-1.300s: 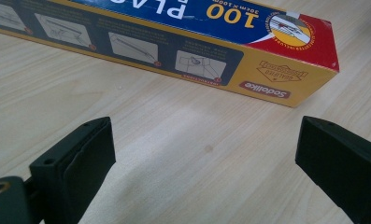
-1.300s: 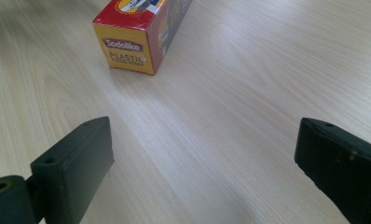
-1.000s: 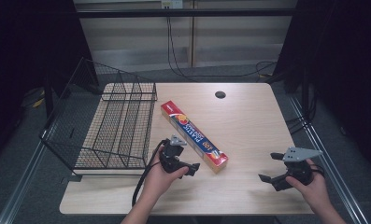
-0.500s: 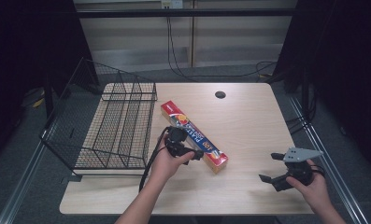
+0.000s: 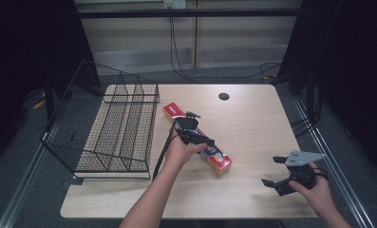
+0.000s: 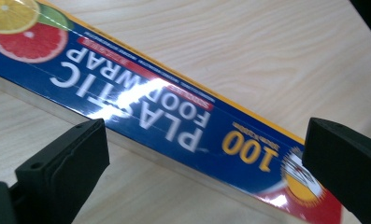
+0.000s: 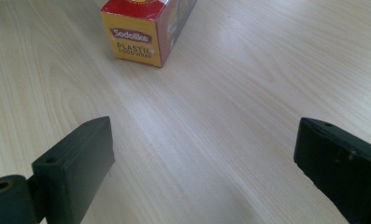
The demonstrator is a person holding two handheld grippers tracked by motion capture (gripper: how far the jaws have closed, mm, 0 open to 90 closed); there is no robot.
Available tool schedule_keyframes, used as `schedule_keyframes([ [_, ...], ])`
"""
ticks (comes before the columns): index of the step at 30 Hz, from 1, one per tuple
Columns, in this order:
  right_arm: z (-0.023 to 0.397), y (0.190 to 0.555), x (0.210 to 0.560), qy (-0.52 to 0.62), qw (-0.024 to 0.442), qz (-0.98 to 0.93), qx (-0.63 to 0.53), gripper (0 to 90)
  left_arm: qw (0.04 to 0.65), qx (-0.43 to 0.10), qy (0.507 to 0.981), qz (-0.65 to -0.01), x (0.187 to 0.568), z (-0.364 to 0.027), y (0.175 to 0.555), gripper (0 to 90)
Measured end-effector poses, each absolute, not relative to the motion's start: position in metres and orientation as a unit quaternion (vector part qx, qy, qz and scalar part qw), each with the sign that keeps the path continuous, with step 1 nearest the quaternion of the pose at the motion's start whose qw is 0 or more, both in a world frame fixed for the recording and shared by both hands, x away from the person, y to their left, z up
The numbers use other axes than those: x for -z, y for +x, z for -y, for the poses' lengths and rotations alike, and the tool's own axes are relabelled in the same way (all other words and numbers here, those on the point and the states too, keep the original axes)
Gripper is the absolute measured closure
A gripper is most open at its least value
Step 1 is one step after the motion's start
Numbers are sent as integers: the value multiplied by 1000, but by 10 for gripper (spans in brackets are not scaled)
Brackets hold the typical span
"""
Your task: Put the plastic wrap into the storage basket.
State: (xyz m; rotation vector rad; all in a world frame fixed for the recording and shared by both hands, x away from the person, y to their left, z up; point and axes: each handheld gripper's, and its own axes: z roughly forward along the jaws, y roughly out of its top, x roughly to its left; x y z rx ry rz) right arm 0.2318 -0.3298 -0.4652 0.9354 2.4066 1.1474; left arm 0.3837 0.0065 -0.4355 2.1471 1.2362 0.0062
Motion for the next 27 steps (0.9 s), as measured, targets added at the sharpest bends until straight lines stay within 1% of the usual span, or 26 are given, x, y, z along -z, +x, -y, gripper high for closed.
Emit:
schedule_keyframes([
  [2, 331, 232, 465, 331, 159, -839, -401, 46, 324, -2, 817, -477, 436, -7, 387, 10],
  [3, 332, 232, 465, 331, 158, -838, -404, 45, 321, -4, 807, -495, 438, -6, 392, 12],
  [7, 334, 232, 465, 331, 158, -838, -404, 46, 309, 7, 804, -507, 442, -3, 398, 12],
  [10, 336, 232, 463, 333, 158, -836, -407, 46, 300, -17, 799, -521, 443, 0, 402, 1],
  [14, 336, 232, 463, 335, 161, -834, -408, 46, 287, -31, 791, -539, 445, 2, 405, 1],
  [17, 336, 232, 463, 332, 159, -835, -409, 45, 290, -38, 780, -552, 446, 2, 407, 1],
  [19, 334, 232, 464, 332, 161, -836, -407, 46, 281, -44, 767, -575, 450, 4, 410, 1],
  [22, 333, 232, 464, 330, 161, -837, -407, 46, 269, -24, 763, -587, 457, 6, 412, 0],
  [27, 333, 232, 465, 327, 160, -838, -407, 46, 280, -17, 743, -608, 460, 5, 414, 0],
])
